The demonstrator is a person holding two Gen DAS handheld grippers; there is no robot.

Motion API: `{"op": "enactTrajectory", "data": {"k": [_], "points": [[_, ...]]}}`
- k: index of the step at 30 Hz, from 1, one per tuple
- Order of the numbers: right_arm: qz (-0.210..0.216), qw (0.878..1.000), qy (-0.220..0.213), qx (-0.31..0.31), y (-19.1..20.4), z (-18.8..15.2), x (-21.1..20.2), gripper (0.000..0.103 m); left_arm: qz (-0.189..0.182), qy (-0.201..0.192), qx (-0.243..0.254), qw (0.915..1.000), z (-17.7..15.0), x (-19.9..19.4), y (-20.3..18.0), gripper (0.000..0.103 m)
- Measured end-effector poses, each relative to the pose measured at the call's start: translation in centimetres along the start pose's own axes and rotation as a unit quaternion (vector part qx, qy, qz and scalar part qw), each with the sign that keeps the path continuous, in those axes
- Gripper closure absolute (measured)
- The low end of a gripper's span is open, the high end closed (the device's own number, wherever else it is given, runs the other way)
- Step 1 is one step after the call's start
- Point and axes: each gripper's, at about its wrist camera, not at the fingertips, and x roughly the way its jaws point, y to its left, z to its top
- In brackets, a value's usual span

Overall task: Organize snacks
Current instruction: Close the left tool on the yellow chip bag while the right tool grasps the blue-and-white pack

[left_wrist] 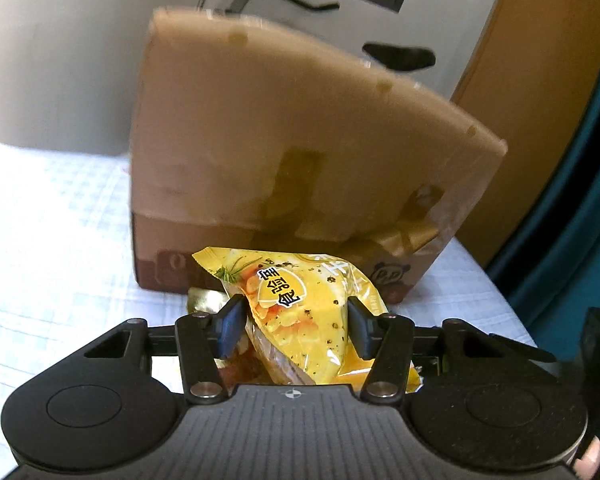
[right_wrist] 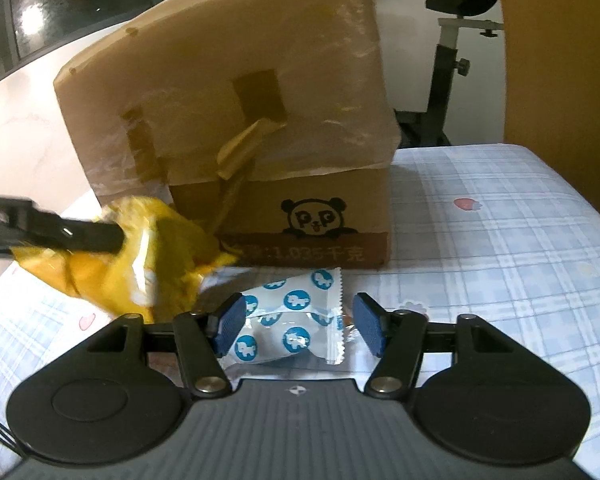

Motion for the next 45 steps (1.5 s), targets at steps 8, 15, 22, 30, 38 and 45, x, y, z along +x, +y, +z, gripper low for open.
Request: {"op": "enactTrajectory", "data": {"k": [8,15,22,30,38,45], "points": [[0.002,1.0,0.02,-0.024,1.2,0.1,2.1,0.024,0.027,-0.047,-0.025,0.9982,-0.1,-3.7,1.5,0.047],[-0.03,0.997,0.019,-0.066,2.5,-0.5,3.7,0.02,0.055,-0.06,-0.046,0.9956,-0.6,-5.3,2.7,0.047],[-0.048,0.995,0.024,-0.083,2.5,-1.6,4.3,0.016,0.06,-0.055,-0.061,0.9948,-1.6,-5.7,3.4,0.047],[-0.06,0.994,0.017,-0.091,2.7,-1.9,4.2,0.022,0.06,-0.048,-0.064,0.995,-2.3,-5.5,3.3,0.047],[-0.076,0.99,0.01,-0.119,3.6,-2.2,4.3,0.021,0.058,-0.043,-0.059,0.9957,-2.8,-5.7,3.2,0.047],[-0.063,0.991,0.003,-0.118,3.5,-2.3,3.8,0.027,0.058,-0.043,-0.06,0.9956,-2.9,-5.5,3.0,0.047]]}}
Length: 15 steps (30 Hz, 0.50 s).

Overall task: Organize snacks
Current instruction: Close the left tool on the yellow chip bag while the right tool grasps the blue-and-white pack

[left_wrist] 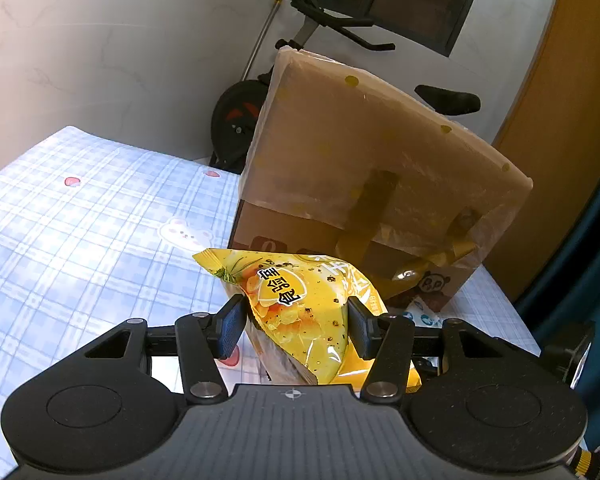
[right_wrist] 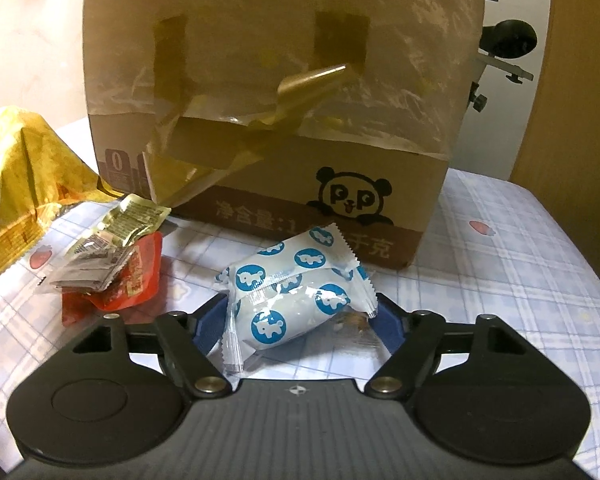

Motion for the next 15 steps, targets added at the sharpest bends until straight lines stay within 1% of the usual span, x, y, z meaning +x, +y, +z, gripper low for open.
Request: {"op": "enactTrajectory", "data": {"k": [3,5,8,13,15], "points": [[0.006,1.0,-0.004,-0.006,0.21,-0.09,-0.22,0.03,0.0,0.0,-0.001,1.0,-0.13,-0.1,-0.05,0.047],[0.009,1.0,-0.007,-0.007,0.29,-0.15,-0.37,0.035,-0.001,-0.001,-0.001,1.0,-0.12,-0.11,-0.02,0.047],[0.012,1.0,-0.01,-0.006,0.28,-0.24,-0.6,0.037,-0.001,-0.002,-0.001,1.0,-0.21,-0.25,0.0,0.047],[0.014,1.0,-0.017,-0.007,0.27,-0.41,-0.98,0.038,-0.001,-0.001,-0.002,1.0,-0.28,-0.36,-0.05,0.047],[0.013,1.0,-0.015,-0.014,0.53,-0.44,-0.99,0.035,-0.001,0.001,-0.003,1.0,-0.21,-0.34,-0.04,0.047]]}}
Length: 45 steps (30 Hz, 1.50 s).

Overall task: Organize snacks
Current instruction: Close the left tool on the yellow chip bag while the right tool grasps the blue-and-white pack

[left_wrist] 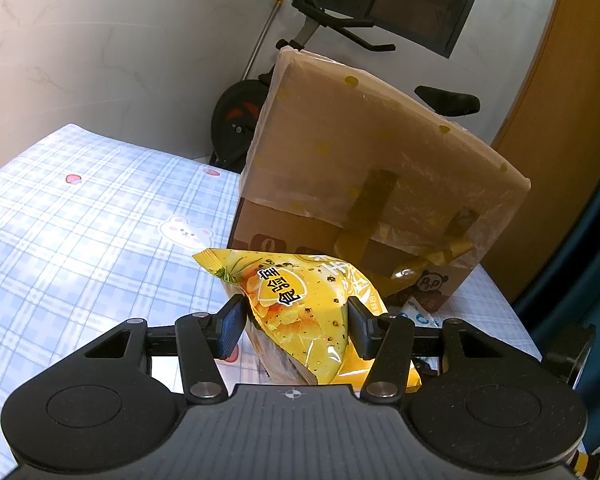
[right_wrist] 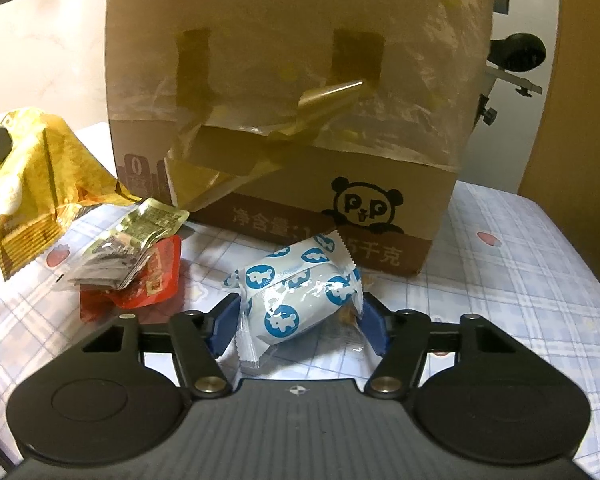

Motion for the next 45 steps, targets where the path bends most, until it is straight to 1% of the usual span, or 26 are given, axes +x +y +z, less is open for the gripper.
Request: {"op": "enactTrajectory", "data": {"k": [1,2,6,11,13,18,21,22,23,24,26,30,38,39,40,42,45], "points": [[0.001,1.0,0.003,-0.003,0.1,0.0,0.1,0.03,0.0,0.0,-0.001,1.0,0.0,0.0,0.0,0.047],[0.003,1.0,0.007,-0.005,0.2,0.0,0.1,0.029,-0.001,0.001,-0.001,1.0,0.0,0.0,0.0,0.047],[-0.002,1.0,0.006,-0.013,0.5,0.0,0.2,0.027,-0.002,0.0,-0.001,1.0,0.0,-0.1,0.0,0.047],[-0.012,1.0,0.001,-0.027,0.7,0.1,-0.2,0.021,-0.005,-0.003,-0.006,1.0,0.0,-0.2,0.2,0.047],[-0.007,1.0,-0.001,-0.025,0.5,0.1,-0.5,0.019,-0.006,-0.002,-0.006,1.0,-0.1,-0.2,0.3,0.047],[0.012,1.0,0.003,-0.024,0.1,0.5,-0.5,0.019,-0.01,-0.001,-0.008,0.9999,-0.1,-0.3,0.3,0.047],[0.025,0.999,0.0,-0.029,0.4,0.9,-0.4,0.021,-0.01,-0.002,-0.01,0.9999,0.0,-0.3,0.6,0.047],[0.029,0.999,-0.001,-0.032,0.5,1.1,-0.4,0.023,-0.009,-0.002,-0.011,0.9999,0.0,-0.3,0.6,0.047],[0.035,0.999,0.0,-0.036,0.7,1.2,-0.3,0.027,-0.008,-0.001,-0.012,0.9999,-0.1,-0.3,0.7,0.047],[0.039,0.998,0.004,-0.038,0.9,1.2,0.0,0.029,-0.008,-0.001,-0.012,0.9999,-0.1,-0.3,0.7,0.047],[0.04,0.998,0.011,-0.037,1.0,1.0,0.3,0.029,-0.008,0.0,-0.012,0.9999,-0.1,-0.3,0.7,0.047],[0.028,0.999,0.011,-0.036,0.9,0.1,0.6,0.029,-0.006,0.004,-0.012,0.9999,-0.1,0.0,0.6,0.047],[0.018,0.999,0.009,-0.049,1.4,-0.1,0.5,0.03,-0.006,0.004,-0.011,0.9999,0.0,0.1,0.6,0.047],[0.016,0.999,0.008,-0.051,1.5,-0.2,0.5,0.031,-0.006,0.004,-0.011,0.9999,0.0,0.1,0.6,0.047],[0.013,0.999,0.007,-0.052,1.6,-0.2,0.5,0.038,-0.007,0.003,-0.011,0.9999,0.0,0.0,0.7,0.047],[0.012,0.999,0.004,-0.049,1.6,-0.3,0.4,0.04,-0.009,0.002,-0.01,0.9999,0.0,-0.1,0.7,0.047],[0.019,0.999,-0.001,-0.05,1.6,-0.4,0.0,0.046,-0.011,0.0,-0.009,0.9999,0.0,-0.3,0.7,0.047]]}}
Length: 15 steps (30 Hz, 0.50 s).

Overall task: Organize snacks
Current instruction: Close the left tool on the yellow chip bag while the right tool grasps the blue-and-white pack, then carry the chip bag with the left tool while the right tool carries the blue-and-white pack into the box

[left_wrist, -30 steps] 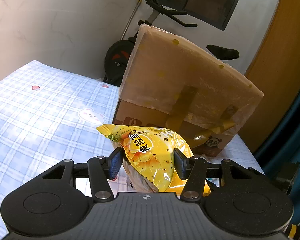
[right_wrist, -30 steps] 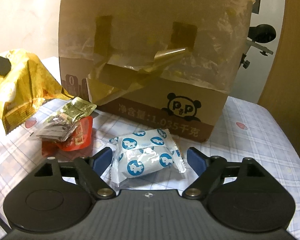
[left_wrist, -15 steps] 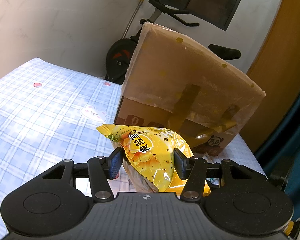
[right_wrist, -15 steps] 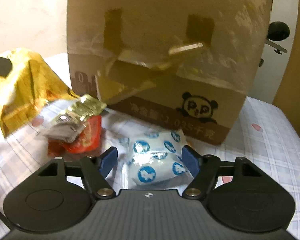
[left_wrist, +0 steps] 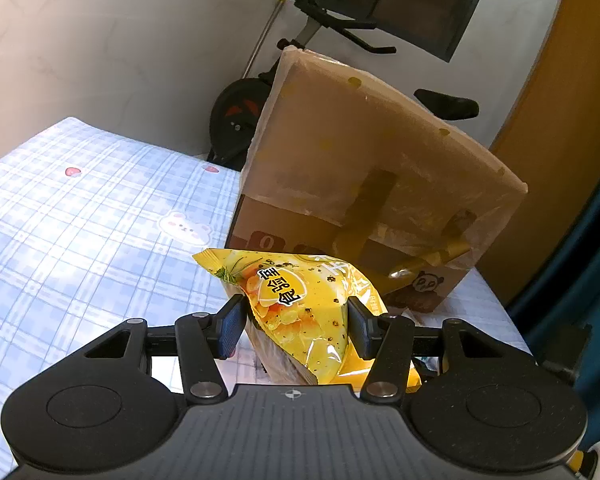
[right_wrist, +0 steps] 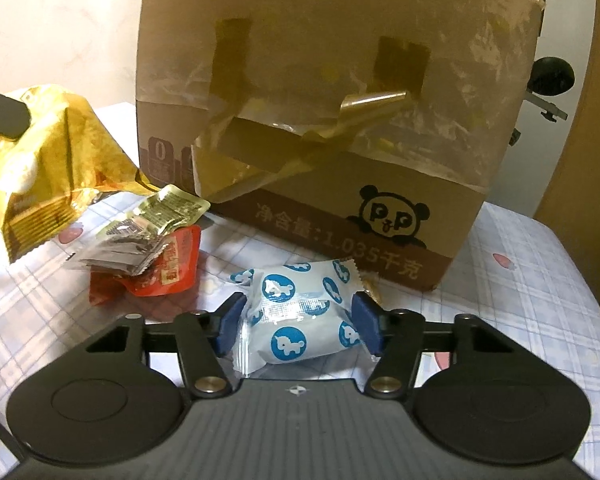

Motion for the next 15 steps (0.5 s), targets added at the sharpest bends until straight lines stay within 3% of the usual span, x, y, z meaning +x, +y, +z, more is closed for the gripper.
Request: {"op": "enactTrajectory", "data": {"k": [8,15], "points": [[0.018,0.999,-0.016,0.031,-0.8,-0.3,-2.2,0.055,-0.01,-0.006,0.006,0.9999,0.1,-0.6,-0.1,0.047],[0.028,0.997,-0.039,0.058,-1.9,0.1,-4.7,0.055,-0.019,-0.019,0.022,0.9994,0.6,-1.5,-0.7,0.047]]}}
